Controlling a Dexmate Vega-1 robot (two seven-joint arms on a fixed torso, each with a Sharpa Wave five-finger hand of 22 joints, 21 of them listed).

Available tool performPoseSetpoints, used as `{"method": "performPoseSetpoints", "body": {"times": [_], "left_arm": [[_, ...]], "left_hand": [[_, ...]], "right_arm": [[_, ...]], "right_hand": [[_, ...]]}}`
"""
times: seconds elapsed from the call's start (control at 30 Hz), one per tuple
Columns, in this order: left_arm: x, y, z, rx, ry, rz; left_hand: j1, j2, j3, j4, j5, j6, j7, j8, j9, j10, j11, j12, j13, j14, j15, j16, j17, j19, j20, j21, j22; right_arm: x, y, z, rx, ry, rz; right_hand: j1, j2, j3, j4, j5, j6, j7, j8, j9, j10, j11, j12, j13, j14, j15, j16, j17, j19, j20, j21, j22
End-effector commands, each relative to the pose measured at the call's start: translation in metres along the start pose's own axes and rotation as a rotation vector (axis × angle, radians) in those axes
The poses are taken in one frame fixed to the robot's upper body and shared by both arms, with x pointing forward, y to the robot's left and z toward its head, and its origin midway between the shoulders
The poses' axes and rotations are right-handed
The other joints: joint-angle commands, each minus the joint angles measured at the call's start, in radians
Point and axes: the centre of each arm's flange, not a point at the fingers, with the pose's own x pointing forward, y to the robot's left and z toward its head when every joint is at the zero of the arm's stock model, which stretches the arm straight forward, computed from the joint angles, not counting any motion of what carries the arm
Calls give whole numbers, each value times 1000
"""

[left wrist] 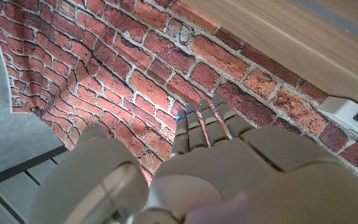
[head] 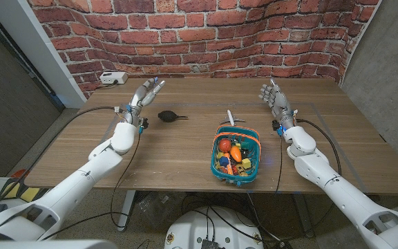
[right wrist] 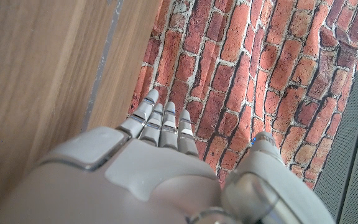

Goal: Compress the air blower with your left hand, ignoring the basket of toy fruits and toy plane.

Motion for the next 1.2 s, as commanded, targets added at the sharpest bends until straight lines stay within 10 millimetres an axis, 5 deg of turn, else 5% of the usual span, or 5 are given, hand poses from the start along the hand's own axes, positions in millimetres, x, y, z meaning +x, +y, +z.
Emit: {"method": "performPoseSetpoints", "body": {"times": [0.03, 0.3, 1.03, 1.1, 1.2], "left_arm": [[-4, 12, 9, 221, -24, 27], [-5, 20, 17, 358, -11, 1], [6, 16, 36, 603, 49, -164], [6, 16, 38, 621, 49, -165], [7, 16, 42, 650, 50, -171]], "left_hand": [[15, 4, 5, -7, -2, 17, -3, 5, 4, 25, -8, 7, 2, 24, -1, 2, 3, 19, 2, -2, 1], [36, 9, 6, -16, -6, 63, -8, 11, 5, 65, -12, 9, 2, 64, -12, 2, 2, 68, 1, 3, 1], [80, 17, 16, -36, -9, 76, -22, 3, 5, 75, -41, -2, 3, 67, -30, -12, 1, 70, -5, -12, 0], [90, 19, 19, -42, -8, 76, -24, 2, 5, 75, -44, -5, 3, 68, -32, -13, 1, 71, -8, -13, 0], [175, 28, 45, -87, -5, 74, -33, -8, 6, 73, -54, -18, 3, 55, -47, -27, -1, 69, -14, -28, 0]], "right_arm": [[0, 5, -1, 12, 6, -5], [-1, 9, 1, 12, 13, -1], [-8, 7, 1, 27, 29, -3], [-9, 7, 1, 30, 31, -2], [-10, 7, 0, 39, 33, -3]], "right_hand": [[5, 11, 5, -7, 7, 11, 2, 2, 2, 10, -4, 3, 3, 10, 3, 3, 1, 8, -2, -2, 4], [13, 18, 10, -10, 7, 13, 4, 2, 1, 14, -2, 4, 3, 14, 3, 4, 1, 12, -1, -4, 4], [32, 27, 19, -20, 6, 17, 5, 2, 1, 19, -2, 4, 3, 21, 4, 3, -1, 21, -1, -10, 4], [33, 28, 19, -21, 5, 17, 5, 2, 1, 19, -2, 4, 3, 21, 3, 3, -1, 21, -1, -10, 4], [35, 30, 20, -22, 5, 19, 5, 2, 1, 20, -2, 4, 3, 22, 3, 3, -1, 23, -1, -11, 4]]}}
